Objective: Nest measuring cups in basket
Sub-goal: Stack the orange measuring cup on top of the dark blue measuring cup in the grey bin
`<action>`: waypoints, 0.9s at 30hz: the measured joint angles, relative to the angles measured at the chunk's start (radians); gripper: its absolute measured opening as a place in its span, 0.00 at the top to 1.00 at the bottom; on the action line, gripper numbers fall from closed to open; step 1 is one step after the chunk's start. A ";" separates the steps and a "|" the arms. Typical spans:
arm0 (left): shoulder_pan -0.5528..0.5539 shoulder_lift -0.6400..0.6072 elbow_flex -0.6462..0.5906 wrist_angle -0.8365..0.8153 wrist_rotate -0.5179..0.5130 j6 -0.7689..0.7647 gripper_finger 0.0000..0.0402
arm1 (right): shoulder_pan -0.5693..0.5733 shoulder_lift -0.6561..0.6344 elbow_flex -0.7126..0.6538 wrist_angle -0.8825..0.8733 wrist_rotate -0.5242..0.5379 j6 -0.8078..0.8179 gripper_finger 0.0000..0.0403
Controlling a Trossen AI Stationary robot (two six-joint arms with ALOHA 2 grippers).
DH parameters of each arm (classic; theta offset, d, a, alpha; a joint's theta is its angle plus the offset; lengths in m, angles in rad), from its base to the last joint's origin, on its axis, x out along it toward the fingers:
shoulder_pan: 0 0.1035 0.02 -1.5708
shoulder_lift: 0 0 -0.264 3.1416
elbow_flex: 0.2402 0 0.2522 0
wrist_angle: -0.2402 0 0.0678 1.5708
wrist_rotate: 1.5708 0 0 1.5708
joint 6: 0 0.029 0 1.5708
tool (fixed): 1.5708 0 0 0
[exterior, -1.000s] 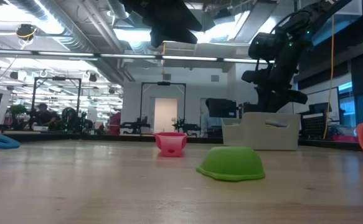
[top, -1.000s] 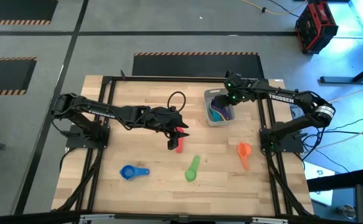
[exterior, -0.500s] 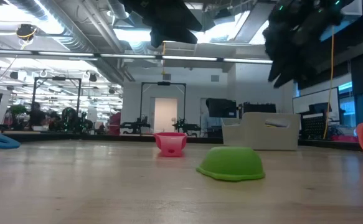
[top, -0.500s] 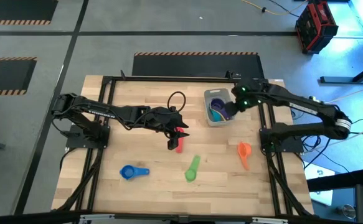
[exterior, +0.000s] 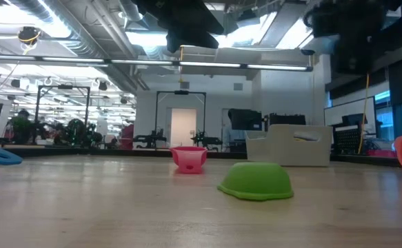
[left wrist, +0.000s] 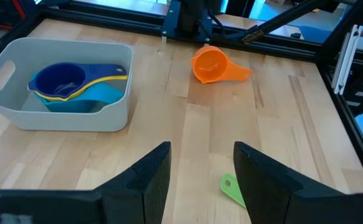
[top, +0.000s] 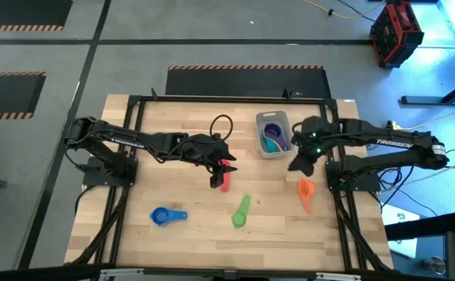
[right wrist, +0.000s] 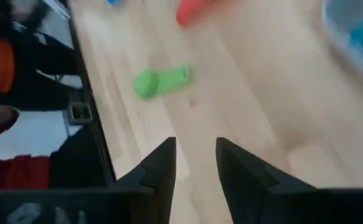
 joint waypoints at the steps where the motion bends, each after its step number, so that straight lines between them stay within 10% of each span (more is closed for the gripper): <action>1: 0.000 0.000 0.000 0.000 0.000 -0.001 0.58 | 0.018 0.000 0.000 -0.040 0.017 0.027 0.70; 7: 0.000 0.000 0.000 0.000 0.000 -0.002 0.58 | 0.154 0.000 0.000 -0.256 0.094 0.134 0.70; 13: 0.000 0.000 0.000 0.000 0.000 0.000 0.58 | 0.207 0.018 0.000 -0.095 0.116 0.233 0.70; 27: 0.000 0.000 0.000 0.000 0.000 -0.001 0.58 | 0.257 0.148 0.075 -0.142 -0.058 0.329 0.70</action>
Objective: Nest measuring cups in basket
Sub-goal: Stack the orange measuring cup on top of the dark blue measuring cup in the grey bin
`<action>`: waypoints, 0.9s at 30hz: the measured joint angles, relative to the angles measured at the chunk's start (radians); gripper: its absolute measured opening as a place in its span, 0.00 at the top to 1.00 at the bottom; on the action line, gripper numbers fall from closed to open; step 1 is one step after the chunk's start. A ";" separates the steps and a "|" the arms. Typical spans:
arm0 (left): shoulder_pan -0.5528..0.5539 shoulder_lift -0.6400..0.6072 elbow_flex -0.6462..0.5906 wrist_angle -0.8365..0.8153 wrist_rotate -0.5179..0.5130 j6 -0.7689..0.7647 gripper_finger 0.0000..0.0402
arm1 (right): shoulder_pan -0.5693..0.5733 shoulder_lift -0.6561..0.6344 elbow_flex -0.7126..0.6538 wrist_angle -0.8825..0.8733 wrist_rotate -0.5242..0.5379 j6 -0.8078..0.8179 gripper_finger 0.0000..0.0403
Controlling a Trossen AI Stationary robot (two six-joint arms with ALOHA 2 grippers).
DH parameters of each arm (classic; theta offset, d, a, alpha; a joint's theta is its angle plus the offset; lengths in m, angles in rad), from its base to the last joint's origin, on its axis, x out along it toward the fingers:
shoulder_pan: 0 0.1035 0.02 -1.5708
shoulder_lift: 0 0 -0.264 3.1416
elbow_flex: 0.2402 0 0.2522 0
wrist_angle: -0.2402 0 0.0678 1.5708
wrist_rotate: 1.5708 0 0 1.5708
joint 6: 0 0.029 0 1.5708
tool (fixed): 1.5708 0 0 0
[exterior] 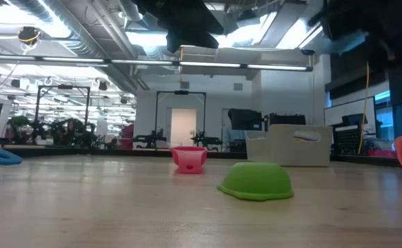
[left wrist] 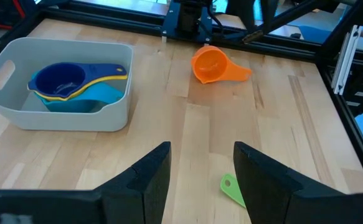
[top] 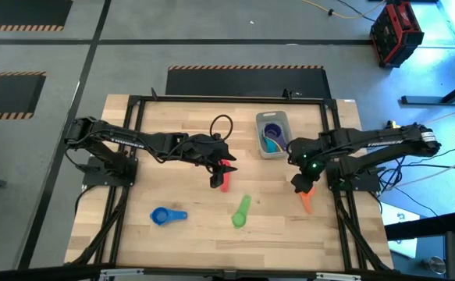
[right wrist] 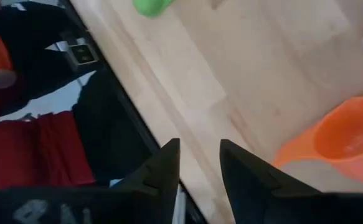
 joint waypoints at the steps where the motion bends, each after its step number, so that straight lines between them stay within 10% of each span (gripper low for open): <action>1: 0.000 0.000 0.000 0.000 0.000 0.000 0.58 | 0.001 0.011 0.027 -0.011 -0.002 -0.005 0.70; 12: 0.000 0.000 0.000 0.000 0.000 0.002 0.58 | 0.054 0.179 0.364 -0.165 0.140 -0.138 0.70; 27: 0.000 0.000 0.000 0.000 0.000 0.002 0.58 | 0.131 0.457 0.481 -0.476 0.240 -0.360 0.70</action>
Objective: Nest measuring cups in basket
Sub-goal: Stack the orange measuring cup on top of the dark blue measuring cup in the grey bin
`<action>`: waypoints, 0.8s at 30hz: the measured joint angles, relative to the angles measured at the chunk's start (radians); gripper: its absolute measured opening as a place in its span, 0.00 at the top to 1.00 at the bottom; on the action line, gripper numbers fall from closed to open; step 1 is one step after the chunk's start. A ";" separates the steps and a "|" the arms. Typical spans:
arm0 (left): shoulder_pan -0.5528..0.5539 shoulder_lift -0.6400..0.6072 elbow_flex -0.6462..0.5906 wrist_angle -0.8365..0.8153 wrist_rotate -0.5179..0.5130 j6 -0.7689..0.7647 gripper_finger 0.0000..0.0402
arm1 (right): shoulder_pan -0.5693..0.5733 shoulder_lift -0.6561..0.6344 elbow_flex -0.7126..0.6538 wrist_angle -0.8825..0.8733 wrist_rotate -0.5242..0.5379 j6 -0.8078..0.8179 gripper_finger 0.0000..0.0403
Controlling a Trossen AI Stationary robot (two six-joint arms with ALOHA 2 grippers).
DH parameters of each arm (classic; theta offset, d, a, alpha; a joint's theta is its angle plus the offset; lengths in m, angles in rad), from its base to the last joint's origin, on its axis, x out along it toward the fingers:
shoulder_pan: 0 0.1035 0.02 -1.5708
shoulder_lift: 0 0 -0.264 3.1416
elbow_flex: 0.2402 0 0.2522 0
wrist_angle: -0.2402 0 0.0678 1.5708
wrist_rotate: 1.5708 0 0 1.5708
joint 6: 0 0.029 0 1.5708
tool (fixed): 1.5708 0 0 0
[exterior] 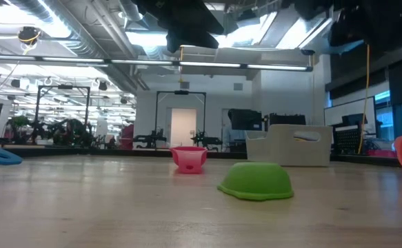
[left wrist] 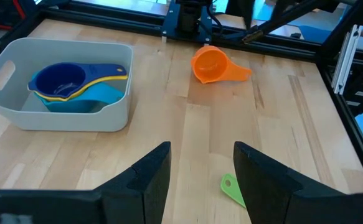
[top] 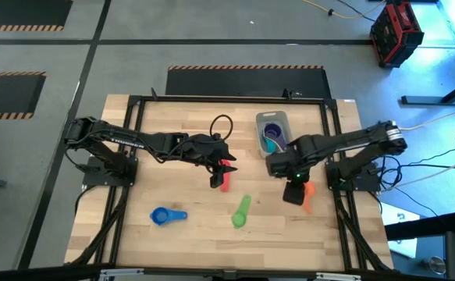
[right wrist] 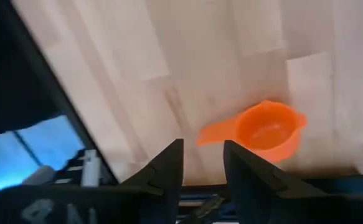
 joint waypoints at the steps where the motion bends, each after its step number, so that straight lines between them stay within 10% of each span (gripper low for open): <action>1: 0.000 0.000 0.000 0.000 0.000 0.000 0.58 | 0.000 0.010 -0.008 0.000 0.010 -0.008 0.70; 24: 0.000 0.000 0.000 0.000 -0.063 0.000 0.58 | -0.085 0.060 -0.334 -0.018 0.085 -0.102 0.70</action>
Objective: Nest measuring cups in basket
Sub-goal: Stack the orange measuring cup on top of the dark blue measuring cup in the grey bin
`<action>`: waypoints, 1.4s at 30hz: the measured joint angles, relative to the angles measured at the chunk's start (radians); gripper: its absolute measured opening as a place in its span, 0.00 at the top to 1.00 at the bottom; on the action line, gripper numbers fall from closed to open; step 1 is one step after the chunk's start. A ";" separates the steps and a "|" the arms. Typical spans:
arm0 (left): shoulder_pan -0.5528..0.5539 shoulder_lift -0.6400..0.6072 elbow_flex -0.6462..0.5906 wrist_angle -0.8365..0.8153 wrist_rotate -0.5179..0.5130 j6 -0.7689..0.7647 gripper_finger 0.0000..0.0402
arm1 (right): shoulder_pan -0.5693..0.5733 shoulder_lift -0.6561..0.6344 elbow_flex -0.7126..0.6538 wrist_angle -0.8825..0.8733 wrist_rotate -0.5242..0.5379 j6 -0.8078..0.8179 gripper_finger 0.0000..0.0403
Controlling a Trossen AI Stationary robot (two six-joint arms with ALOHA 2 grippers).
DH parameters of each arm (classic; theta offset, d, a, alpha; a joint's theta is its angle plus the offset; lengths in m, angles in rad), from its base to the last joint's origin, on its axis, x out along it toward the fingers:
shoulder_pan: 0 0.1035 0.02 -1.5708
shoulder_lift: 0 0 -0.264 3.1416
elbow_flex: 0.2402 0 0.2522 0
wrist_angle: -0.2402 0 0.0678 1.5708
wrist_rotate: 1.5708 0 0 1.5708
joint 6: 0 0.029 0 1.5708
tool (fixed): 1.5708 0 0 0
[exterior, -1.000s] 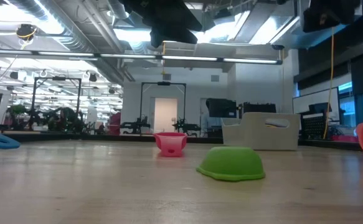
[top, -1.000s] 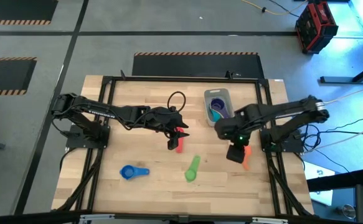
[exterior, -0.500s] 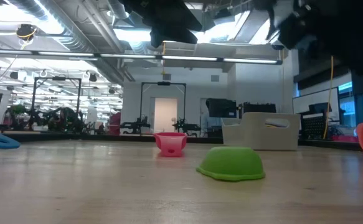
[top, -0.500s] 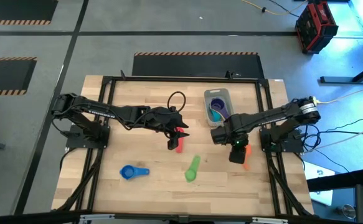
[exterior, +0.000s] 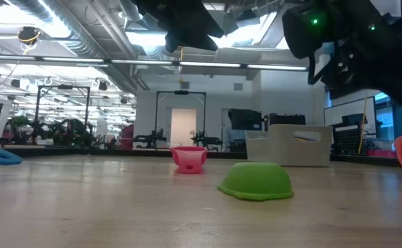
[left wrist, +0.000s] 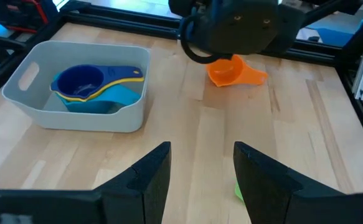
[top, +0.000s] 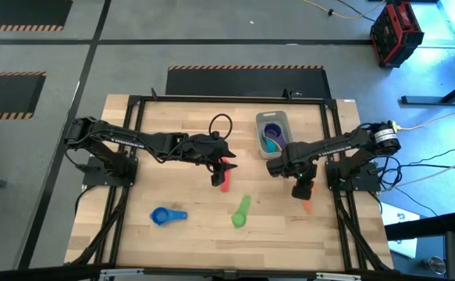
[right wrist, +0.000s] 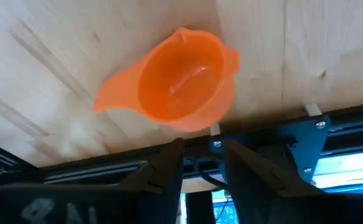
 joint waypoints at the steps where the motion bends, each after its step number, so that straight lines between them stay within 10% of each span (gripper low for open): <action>1: 0.000 0.000 0.000 0.000 0.000 0.000 0.58 | -0.004 0.000 0.000 0.003 -0.003 0.006 0.70; 42: 0.000 0.000 0.000 0.000 0.000 0.000 0.58 | -0.007 0.140 -0.002 0.067 0.055 0.003 0.70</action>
